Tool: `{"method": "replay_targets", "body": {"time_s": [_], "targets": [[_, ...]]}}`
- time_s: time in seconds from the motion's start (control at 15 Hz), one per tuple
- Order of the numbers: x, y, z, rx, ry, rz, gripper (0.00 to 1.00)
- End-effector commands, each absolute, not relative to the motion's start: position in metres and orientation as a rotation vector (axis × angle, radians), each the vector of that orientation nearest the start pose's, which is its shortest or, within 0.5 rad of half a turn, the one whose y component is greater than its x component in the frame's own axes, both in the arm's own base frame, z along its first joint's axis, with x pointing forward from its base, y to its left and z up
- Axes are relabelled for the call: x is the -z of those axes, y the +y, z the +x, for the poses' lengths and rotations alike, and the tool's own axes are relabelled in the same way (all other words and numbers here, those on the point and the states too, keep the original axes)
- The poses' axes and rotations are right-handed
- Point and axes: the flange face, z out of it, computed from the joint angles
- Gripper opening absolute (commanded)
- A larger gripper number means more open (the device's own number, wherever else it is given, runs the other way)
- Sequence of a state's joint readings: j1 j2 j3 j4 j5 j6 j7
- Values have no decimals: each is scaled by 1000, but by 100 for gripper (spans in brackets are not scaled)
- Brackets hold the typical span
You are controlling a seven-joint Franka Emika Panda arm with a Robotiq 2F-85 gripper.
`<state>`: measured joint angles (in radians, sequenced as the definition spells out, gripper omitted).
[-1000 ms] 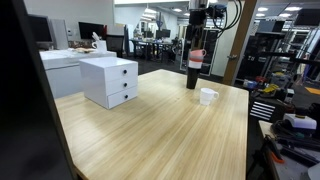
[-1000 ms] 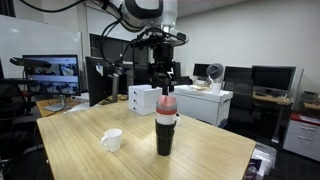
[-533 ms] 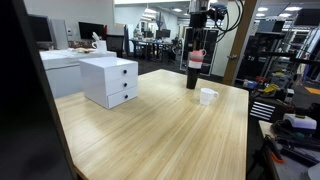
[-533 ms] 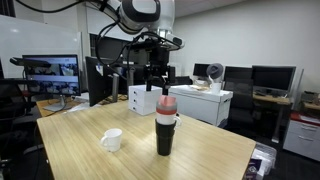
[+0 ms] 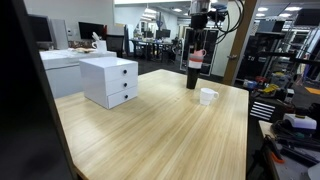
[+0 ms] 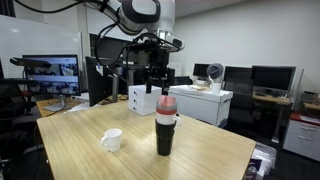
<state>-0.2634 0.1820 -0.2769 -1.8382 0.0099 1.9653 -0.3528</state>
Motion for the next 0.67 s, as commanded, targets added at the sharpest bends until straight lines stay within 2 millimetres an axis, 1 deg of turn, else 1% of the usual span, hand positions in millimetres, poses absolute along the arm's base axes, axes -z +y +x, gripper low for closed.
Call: {"method": "replay_targets", "body": {"time_s": [0.0, 0.2, 0.47, 0.53, 0.6], "targets": [[-432, -306, 510, -93, 321, -3143, 61], [-431, -311, 507, -98, 340, -3145, 39], [-431, -314, 505, -97, 349, -3148, 13], [-431, -315, 504, -97, 352, -3149, 2], [-435, -314, 505, -89, 348, -3156, 0]]}}
